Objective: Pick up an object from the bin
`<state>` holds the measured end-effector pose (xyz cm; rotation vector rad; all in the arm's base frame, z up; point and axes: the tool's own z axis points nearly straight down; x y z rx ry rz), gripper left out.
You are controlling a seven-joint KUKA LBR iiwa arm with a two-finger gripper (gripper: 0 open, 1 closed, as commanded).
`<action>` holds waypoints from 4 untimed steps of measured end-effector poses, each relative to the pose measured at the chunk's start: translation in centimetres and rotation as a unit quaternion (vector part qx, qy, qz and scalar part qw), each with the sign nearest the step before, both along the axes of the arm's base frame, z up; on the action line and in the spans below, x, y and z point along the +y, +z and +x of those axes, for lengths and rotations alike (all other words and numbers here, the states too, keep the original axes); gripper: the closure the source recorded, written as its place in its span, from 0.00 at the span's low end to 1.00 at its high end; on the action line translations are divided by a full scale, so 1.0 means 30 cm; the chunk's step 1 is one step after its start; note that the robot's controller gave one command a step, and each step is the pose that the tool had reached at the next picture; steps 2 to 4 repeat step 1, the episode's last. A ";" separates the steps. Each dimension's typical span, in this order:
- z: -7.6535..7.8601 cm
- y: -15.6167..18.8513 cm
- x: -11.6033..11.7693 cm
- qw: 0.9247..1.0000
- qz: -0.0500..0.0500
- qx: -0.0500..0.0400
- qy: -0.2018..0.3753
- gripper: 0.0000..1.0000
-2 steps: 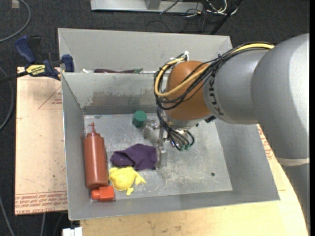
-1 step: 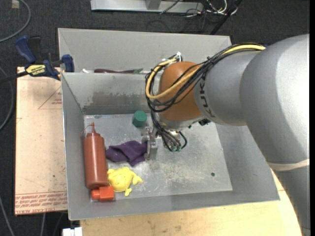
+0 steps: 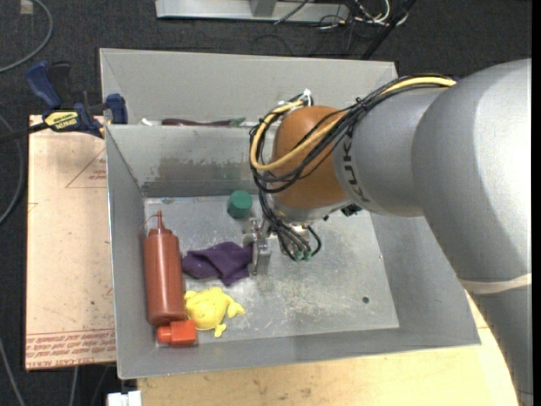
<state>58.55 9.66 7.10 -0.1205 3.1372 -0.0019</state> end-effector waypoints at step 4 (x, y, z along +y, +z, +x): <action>0.010 0.471 -0.038 0.999 0.001 -0.002 -0.045 1.00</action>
Offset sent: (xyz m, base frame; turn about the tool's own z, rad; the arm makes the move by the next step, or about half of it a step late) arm 0.0000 0.0000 0.0000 0.0000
